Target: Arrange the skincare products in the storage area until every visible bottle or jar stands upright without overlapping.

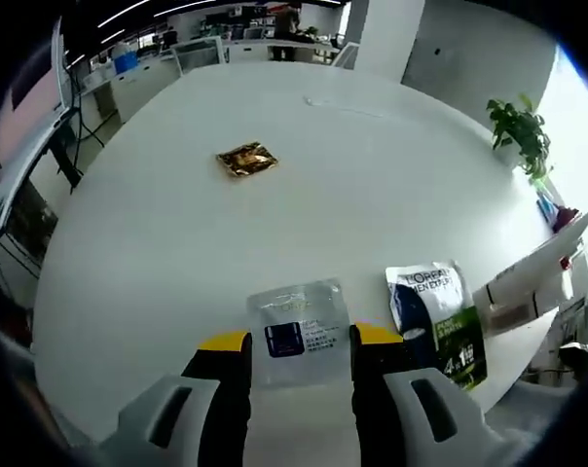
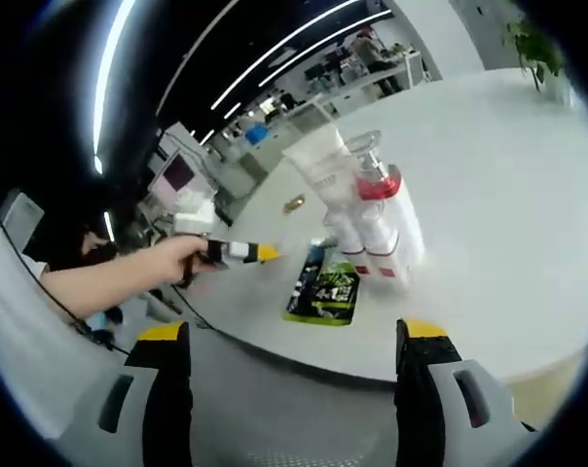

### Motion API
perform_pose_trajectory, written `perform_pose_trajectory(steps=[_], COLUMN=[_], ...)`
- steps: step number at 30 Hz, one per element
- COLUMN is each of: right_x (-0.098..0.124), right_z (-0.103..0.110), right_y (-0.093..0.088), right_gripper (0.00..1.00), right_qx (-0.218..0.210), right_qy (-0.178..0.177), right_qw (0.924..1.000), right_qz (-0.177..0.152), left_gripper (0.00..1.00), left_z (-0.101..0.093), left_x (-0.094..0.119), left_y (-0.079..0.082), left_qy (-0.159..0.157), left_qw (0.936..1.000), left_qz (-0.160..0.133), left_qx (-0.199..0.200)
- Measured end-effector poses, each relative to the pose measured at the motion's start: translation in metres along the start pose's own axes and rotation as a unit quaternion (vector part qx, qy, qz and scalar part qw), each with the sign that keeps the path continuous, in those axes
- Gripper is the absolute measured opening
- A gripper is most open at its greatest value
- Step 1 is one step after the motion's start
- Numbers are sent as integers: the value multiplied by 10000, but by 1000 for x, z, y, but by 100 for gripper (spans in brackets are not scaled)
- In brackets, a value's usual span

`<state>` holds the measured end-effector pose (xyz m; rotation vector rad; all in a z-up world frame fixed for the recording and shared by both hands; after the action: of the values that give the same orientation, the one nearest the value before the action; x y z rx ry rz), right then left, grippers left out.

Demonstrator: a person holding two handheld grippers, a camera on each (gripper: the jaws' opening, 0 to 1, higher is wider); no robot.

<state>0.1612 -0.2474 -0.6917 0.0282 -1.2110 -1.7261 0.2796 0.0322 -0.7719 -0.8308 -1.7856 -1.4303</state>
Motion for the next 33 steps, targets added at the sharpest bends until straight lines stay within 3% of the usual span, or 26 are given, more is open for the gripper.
perform_pose_trajectory(steps=[9,18,33], right_x=[-1,-1,1], right_z=[3,3,3], right_y=[-3,-1,-2], right_gripper=[87,87,86], right_qx=[266,250,313], right_qy=[-70,-94,-48], right_qw=[9995,9996,9995], right_qz=[121,56,43], left_gripper=[36,36,36], left_z=[-10,-28,-33], left_x=[3,7,11], left_y=[-21,-55,-68], left_qy=[-130,-114,16], left_qw=[9999,9991,9983], left_qz=[105,390,285], left_qx=[-38,-126,-504])
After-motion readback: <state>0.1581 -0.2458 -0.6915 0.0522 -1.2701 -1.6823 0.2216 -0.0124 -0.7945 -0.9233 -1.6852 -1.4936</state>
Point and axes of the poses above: the point that each gripper's makers call its tool centre point, and the gripper's own axes: x roughly backward along the fingers, z roughly to its left, y roughly out of its top, the point moved 4 cm from there along x, roughly backward along the fingers, and after that the axes turned 3 degrees about x, right-handed, at the moved point
